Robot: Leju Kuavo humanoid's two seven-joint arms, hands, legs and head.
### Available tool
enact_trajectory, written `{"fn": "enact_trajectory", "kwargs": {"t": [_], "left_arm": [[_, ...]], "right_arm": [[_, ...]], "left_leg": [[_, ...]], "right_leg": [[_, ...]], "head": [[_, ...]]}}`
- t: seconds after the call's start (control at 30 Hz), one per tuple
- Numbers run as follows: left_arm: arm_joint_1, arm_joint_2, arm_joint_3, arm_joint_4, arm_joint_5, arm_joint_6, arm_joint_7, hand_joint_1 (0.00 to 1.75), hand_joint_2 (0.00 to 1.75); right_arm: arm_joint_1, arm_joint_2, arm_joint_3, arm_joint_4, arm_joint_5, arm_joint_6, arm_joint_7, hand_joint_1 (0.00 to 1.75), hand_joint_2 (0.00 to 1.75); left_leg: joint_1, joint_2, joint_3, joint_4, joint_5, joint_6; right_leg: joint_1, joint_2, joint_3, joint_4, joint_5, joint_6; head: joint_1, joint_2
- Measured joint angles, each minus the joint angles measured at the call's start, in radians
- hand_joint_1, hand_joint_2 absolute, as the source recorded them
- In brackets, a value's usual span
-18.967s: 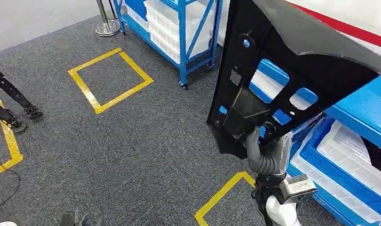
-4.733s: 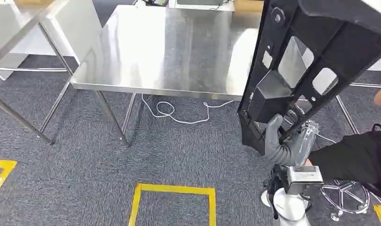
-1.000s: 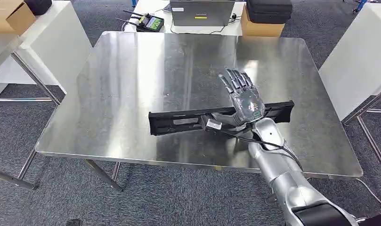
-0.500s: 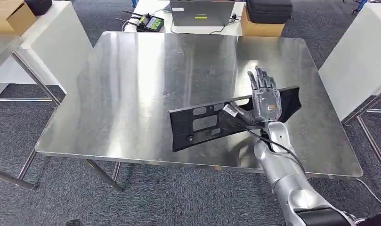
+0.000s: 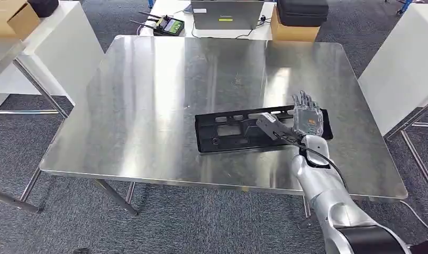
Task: Take the parts from the cabinet and place them on the table.
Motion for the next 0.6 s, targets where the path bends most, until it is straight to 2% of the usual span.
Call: {"fn": "enact_trajectory", "kwargs": {"t": [0.13, 0.3, 0.47, 0.6], "left_arm": [[0.001, 0.002, 0.002, 0.000, 0.000, -0.002, -0.006, 0.00, 0.00], [0.002, 0.003, 0.007, 0.000, 0.006, -0.003, -0.018, 0.00, 0.00], [0.004, 0.003, 0.012, 0.000, 0.015, 0.002, -0.021, 0.00, 0.00], [0.008, 0.002, 0.022, 0.000, 0.017, 0.011, -0.025, 0.00, 0.00]], "right_arm": [[-0.003, 0.001, 0.000, 0.005, -0.021, -0.003, -0.030, 0.00, 0.00], [0.019, 0.020, 0.000, -0.065, -0.127, -0.064, -0.158, 0.00, 0.00], [0.090, 0.052, -0.003, -0.266, -0.404, -0.124, -0.368, 0.00, 0.00], [0.169, 0.077, -0.002, -0.476, -0.645, -0.138, -0.499, 0.00, 0.00]], "left_leg": [[0.000, 0.000, 0.000, 0.000, 0.000, 0.000], [0.000, 0.000, 0.000, 0.000, 0.000, 0.000], [0.000, 0.000, 0.000, 0.000, 0.000, 0.000], [0.000, 0.000, 0.000, 0.000, 0.000, 0.000]], "right_leg": [[0.000, 0.000, 0.000, 0.000, 0.000, 0.000], [0.000, 0.000, 0.000, 0.000, 0.000, 0.000], [0.000, 0.000, 0.000, 0.000, 0.000, 0.000], [0.000, 0.000, 0.000, 0.000, 0.000, 0.000]], "head": [[0.000, 0.000], [-0.001, 0.000], [0.000, 0.000], [0.000, 0.000]]}}
